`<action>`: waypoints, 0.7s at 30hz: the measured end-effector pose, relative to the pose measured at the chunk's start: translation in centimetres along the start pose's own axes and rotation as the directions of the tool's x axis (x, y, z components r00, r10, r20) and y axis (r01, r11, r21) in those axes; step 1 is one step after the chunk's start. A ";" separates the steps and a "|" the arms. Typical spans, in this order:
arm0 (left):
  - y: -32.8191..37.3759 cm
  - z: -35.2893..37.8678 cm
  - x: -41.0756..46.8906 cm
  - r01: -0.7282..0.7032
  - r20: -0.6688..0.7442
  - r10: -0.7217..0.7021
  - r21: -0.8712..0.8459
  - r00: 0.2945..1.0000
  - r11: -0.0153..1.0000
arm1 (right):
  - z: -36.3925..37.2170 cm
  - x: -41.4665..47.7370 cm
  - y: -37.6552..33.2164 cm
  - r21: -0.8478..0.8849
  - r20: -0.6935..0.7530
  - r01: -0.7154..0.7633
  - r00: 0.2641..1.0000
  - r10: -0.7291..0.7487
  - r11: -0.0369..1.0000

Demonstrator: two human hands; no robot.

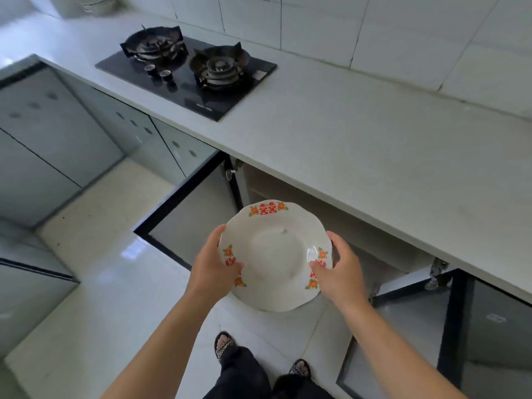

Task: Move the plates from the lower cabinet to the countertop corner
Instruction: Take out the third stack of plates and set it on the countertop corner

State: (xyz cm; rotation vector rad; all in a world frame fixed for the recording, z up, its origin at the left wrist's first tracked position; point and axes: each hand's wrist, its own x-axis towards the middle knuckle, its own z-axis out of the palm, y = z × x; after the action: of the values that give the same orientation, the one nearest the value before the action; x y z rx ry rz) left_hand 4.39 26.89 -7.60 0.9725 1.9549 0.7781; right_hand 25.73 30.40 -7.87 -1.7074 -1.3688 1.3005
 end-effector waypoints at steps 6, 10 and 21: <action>-2.8 -7.0 -0.9 0.039 -0.100 -0.047 -0.072 0.994 0.997 | 5.8 -0.8 -3.9 -0.054 0.114 0.079 0.991 -0.073 0.995; -5.9 -13.2 -0.4 0.042 -0.169 -0.063 -0.129 0.984 0.991 | 12.0 -1.4 -6.8 -0.051 0.159 0.147 0.978 -0.137 0.988; -14.7 -31.3 1.0 -0.010 -0.332 -0.055 -0.190 0.942 0.982 | 31.4 -3.6 -14.4 -0.008 0.343 0.244 0.912 -0.226 0.970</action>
State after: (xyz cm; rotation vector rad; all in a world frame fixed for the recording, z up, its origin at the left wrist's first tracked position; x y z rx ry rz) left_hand -27.90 14.88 -4.13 0.7372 2.1268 1.1565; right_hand -8.72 27.40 -5.07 -1.3353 -1.7575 1.4754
